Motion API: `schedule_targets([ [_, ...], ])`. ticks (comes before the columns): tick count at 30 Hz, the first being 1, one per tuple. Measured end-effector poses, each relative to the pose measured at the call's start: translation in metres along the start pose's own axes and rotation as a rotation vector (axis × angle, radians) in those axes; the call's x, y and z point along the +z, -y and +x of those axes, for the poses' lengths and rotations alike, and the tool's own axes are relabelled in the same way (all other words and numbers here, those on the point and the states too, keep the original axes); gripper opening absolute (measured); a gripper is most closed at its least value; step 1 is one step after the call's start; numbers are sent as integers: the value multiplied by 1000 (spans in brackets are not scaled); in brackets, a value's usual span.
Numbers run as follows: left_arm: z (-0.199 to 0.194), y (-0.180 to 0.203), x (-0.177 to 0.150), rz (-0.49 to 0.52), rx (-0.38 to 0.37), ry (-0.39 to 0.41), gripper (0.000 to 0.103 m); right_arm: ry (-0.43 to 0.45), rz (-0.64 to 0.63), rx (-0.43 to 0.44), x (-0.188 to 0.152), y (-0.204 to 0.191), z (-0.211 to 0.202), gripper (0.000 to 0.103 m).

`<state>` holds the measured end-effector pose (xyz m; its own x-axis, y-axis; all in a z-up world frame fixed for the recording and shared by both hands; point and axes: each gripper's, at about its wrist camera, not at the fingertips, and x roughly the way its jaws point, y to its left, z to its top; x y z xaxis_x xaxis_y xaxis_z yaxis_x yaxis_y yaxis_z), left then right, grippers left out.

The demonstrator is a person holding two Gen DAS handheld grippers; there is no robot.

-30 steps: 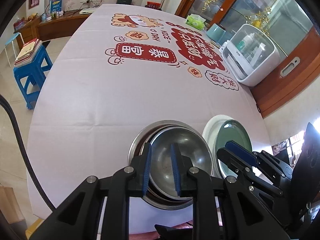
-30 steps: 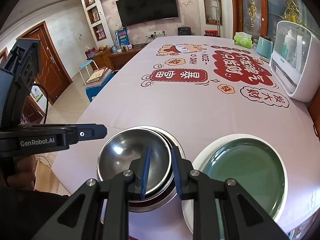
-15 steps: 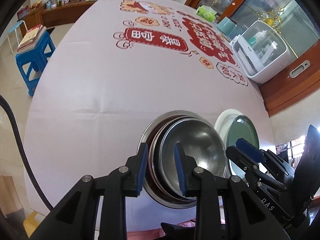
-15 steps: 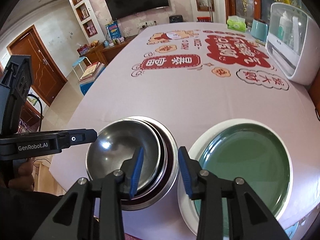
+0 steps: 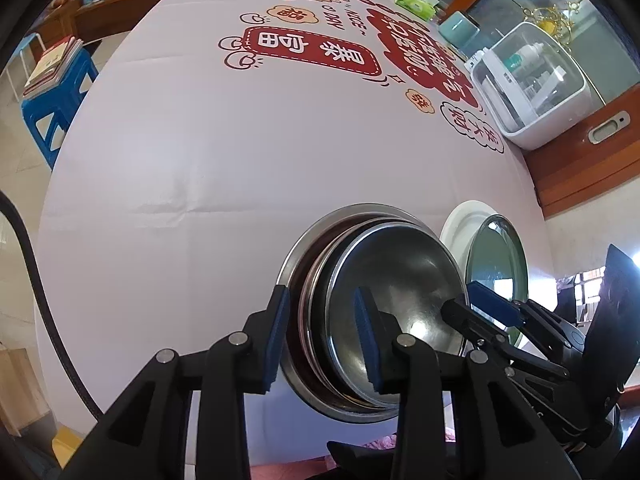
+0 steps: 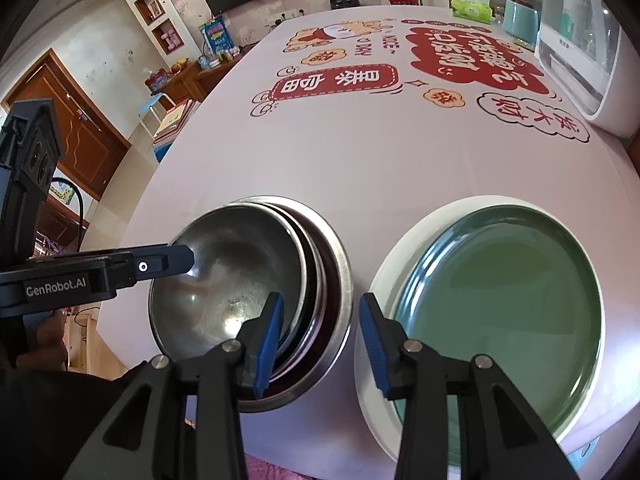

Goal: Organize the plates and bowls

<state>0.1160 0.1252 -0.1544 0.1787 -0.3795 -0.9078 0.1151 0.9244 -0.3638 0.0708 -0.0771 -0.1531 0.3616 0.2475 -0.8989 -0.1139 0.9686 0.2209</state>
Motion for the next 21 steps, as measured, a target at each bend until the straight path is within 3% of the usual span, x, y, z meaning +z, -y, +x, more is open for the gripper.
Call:
schedule_targets([
  [7, -1, -2, 3, 14, 1, 6, 34, -16, 2, -1, -2, -2, 5, 41],
  [9, 0, -3, 2, 15, 14, 0, 52, -18, 10, 0, -3, -2, 6, 42],
  [21, 27, -18, 0, -7, -8, -137, 52, -45, 28, -15, -4, -5, 12, 43],
])
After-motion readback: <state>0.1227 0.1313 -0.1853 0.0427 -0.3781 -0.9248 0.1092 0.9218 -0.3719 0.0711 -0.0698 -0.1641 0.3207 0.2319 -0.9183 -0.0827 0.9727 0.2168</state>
